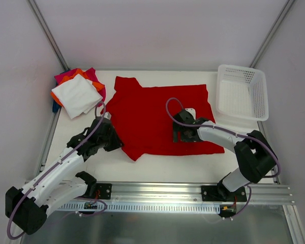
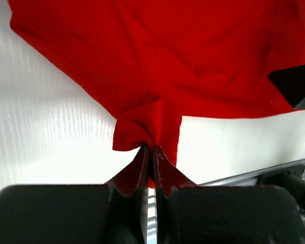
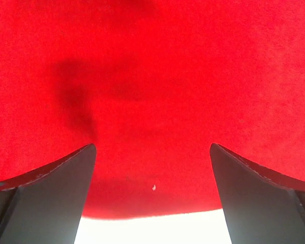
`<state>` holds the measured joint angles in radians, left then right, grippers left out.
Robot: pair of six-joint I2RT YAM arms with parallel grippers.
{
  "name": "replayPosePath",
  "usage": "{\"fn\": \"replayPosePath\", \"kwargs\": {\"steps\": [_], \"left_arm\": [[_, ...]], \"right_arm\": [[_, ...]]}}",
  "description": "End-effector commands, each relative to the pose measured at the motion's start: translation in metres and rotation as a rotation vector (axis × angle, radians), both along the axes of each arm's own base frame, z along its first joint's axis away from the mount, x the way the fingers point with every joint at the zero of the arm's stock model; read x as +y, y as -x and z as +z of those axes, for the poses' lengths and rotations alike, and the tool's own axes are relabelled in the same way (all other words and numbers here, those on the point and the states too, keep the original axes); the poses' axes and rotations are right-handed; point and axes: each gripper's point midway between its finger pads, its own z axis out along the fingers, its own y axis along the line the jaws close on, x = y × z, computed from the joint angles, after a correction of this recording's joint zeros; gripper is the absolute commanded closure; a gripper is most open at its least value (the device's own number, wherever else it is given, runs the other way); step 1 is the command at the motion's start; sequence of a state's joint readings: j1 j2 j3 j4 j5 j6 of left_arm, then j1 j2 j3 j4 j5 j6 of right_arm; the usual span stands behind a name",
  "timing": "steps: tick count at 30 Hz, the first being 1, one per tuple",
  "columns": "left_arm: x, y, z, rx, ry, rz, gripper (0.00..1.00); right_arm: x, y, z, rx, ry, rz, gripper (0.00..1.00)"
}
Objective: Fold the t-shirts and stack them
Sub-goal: Fold the tshirt
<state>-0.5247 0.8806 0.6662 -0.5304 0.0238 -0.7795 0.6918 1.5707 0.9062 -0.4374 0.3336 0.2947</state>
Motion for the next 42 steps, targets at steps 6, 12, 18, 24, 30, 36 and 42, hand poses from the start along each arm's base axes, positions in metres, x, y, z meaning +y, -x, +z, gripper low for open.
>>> {"fn": "replayPosePath", "kwargs": {"steps": [6, 12, 18, 24, 30, 36, 42], "left_arm": [[0.004, 0.043, -0.013, 0.125, 0.018, -0.004, 1.0], [-0.001, 0.062, -0.019, 0.192, 0.065, 0.0, 1.0], [0.002, 0.082, -0.031, 0.281, 0.087, 0.042, 1.0], [0.005, 0.099, -0.044, 0.329, 0.114, 0.072, 0.46], [0.002, 0.098, -0.029, 0.272, 0.149, 0.059, 0.01], [0.004, 0.106, -0.037, 0.309, 0.126, 0.038, 0.01], [0.008, 0.119, -0.054, 0.346, 0.095, 0.006, 0.01]], "right_arm": [[-0.017, 0.011, 0.054, -0.1, -0.035, -0.02, 0.01], [-0.03, 0.019, 0.068, -0.14, -0.035, -0.034, 0.01], [-0.039, 0.029, 0.062, -0.139, -0.033, -0.048, 0.01], [-0.046, 0.035, 0.058, -0.142, -0.028, -0.057, 0.01], [-0.058, 0.042, 0.057, -0.144, 0.004, -0.065, 0.0], [-0.083, 0.055, 0.061, -0.203, 0.016, -0.123, 0.01], [-0.094, 0.059, 0.057, -0.211, -0.037, -0.173, 0.01]]}}
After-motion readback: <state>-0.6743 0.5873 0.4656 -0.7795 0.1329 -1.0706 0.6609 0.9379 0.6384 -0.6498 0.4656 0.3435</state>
